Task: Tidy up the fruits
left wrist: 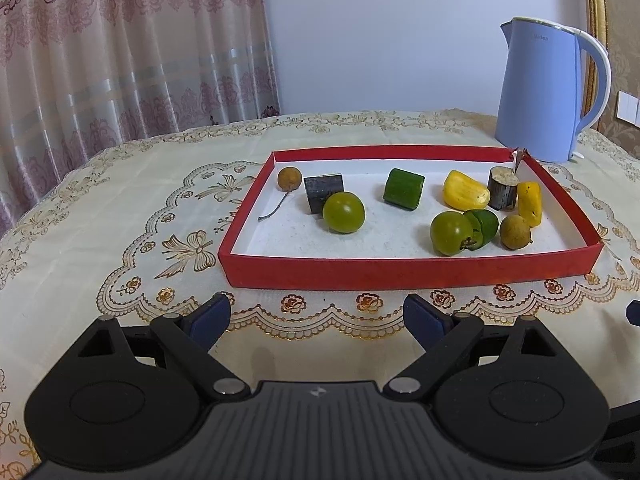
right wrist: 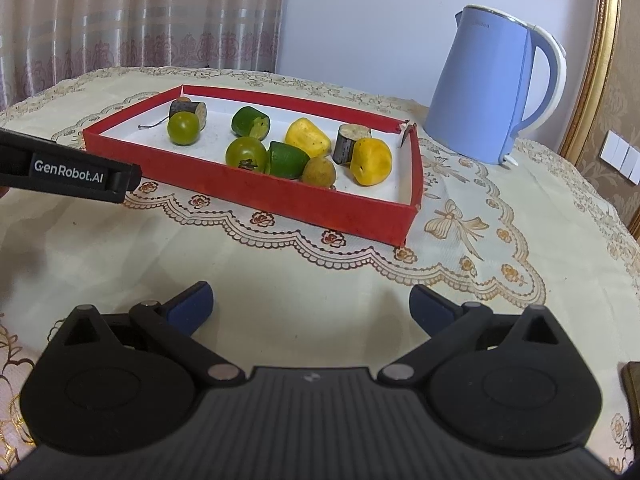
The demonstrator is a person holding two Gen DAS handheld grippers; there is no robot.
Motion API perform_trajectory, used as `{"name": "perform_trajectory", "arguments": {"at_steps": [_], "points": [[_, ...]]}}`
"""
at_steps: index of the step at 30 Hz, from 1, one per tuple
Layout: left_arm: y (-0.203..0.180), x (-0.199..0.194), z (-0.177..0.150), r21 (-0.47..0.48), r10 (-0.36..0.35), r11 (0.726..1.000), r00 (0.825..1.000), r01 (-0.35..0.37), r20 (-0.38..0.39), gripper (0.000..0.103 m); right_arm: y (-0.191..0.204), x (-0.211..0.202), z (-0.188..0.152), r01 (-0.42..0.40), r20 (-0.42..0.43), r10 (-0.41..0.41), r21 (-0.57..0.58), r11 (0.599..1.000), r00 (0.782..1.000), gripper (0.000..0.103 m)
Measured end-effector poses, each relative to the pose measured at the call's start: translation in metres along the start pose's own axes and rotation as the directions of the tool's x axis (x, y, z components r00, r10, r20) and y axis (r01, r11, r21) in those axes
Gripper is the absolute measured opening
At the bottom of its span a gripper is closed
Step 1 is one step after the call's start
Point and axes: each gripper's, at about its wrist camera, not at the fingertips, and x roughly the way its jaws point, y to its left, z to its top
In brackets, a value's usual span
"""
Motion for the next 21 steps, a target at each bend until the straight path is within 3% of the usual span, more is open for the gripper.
{"name": "perform_trajectory", "arguments": {"at_steps": [12, 21], "points": [[-0.005, 0.002, -0.002, 0.005, -0.001, 1.000, 1.000, 0.001, -0.007, 0.094, 0.006, 0.002, 0.003, 0.031, -0.005, -0.031, 0.017, 0.999, 1.000, 0.103], [-0.003, 0.004, -0.001, -0.002, 0.000, 1.000, 1.000, -0.001, -0.014, 0.094, -0.008, 0.008, 0.001, -0.031, -0.034, 0.034, 0.105, 0.994, 0.999, 0.103]]}}
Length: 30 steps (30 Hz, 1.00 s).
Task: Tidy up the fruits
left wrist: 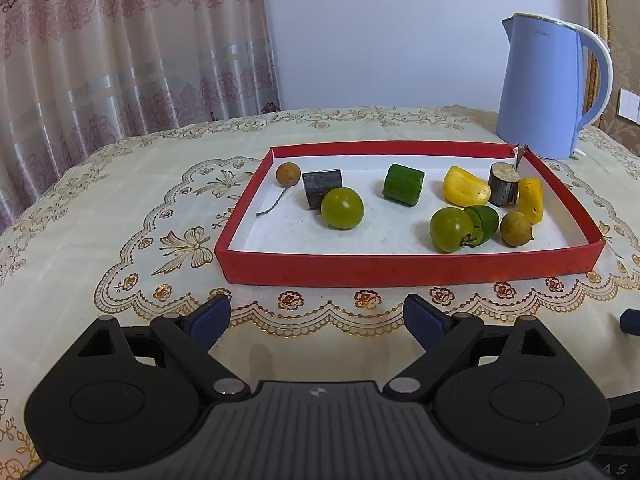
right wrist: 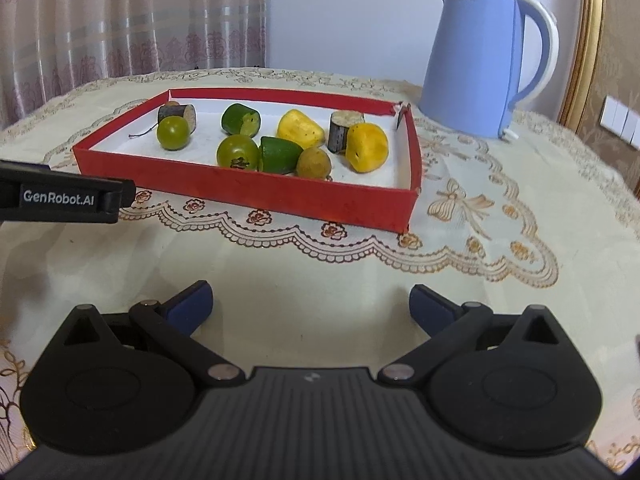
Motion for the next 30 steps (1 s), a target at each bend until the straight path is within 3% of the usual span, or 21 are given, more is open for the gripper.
{"name": "perform_trajectory", "arguments": {"at_steps": [30], "points": [[0.0033, 0.0038, 0.0019, -0.015, -0.043, 0.999, 0.999, 0.043, -0.026, 0.094, -0.0019, 0.0008, -0.0005, -0.012, -0.005, 0.012, 0.017, 1.000, 1.000, 0.103]]}}
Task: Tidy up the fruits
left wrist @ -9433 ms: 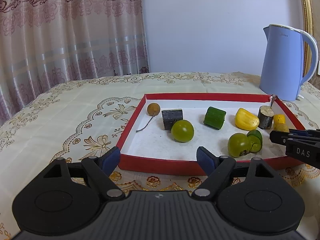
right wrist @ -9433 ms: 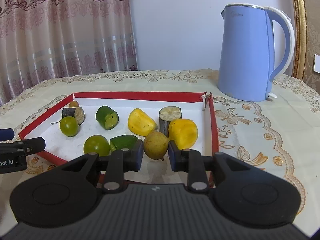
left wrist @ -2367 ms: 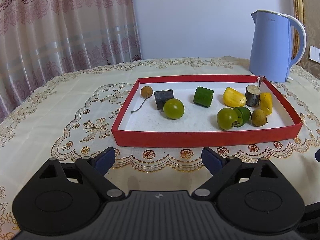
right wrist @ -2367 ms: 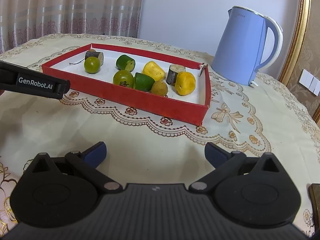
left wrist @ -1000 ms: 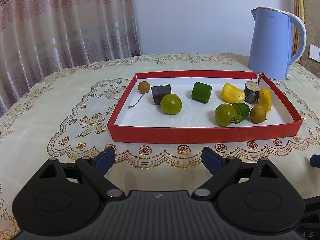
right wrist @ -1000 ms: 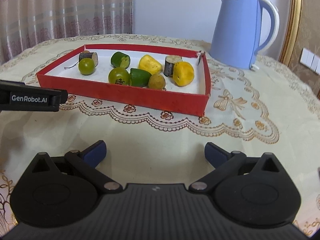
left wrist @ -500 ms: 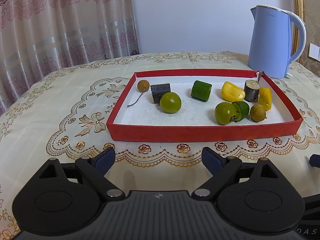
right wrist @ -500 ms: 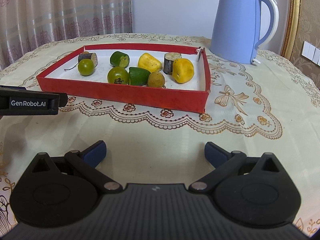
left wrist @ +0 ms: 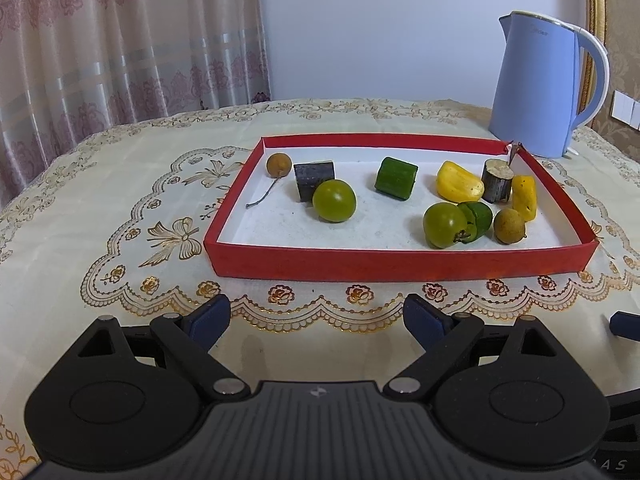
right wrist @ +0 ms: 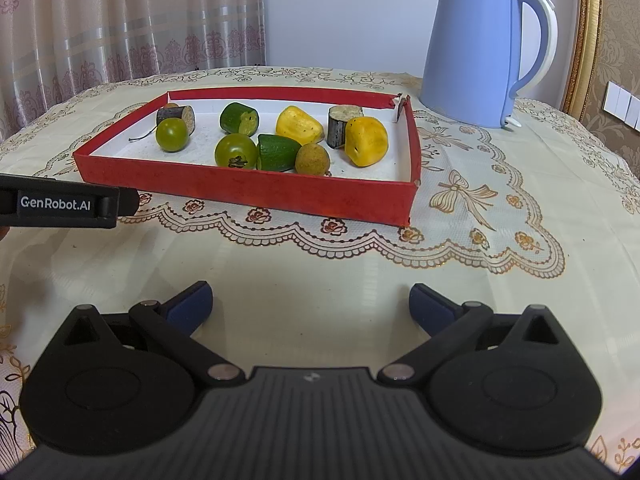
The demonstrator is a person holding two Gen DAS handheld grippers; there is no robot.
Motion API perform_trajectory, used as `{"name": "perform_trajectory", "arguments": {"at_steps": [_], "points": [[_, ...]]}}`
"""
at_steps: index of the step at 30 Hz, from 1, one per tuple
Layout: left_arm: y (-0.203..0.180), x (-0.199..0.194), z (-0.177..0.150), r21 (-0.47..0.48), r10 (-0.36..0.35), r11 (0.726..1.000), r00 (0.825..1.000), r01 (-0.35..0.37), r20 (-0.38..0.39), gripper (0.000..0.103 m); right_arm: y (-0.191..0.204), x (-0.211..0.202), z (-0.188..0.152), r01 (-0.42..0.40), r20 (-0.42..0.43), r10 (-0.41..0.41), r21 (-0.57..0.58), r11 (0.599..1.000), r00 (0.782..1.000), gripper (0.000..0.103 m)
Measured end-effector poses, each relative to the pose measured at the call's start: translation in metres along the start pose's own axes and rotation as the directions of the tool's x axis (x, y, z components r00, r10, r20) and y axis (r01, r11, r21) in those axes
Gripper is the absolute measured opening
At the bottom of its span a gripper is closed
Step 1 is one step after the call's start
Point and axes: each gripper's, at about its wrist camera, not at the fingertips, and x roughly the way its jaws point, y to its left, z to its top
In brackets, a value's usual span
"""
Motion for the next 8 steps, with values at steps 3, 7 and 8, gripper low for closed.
{"name": "perform_trajectory", "arguments": {"at_steps": [3, 7, 8], "points": [[0.0003, -0.0002, 0.0008, -0.005, -0.002, 1.000, 1.000, 0.002, 0.004, 0.094, -0.0001, 0.0000, 0.0000, 0.000, 0.000, 0.000, 0.000, 1.000, 1.000, 0.103], [0.0000, 0.0009, 0.0012, 0.002, 0.013, 1.000, 1.000, -0.013, 0.005, 0.094, 0.0000, 0.0000, 0.0001, 0.000, 0.000, 0.000, 0.000, 1.000, 1.000, 0.103], [0.0000, 0.0018, 0.0016, 0.003, 0.011, 1.000, 1.000, -0.011, 0.000, 0.094, -0.0002, 0.0000, 0.0001, 0.000, 0.000, 0.000, 0.000, 1.000, 1.000, 0.103]]}}
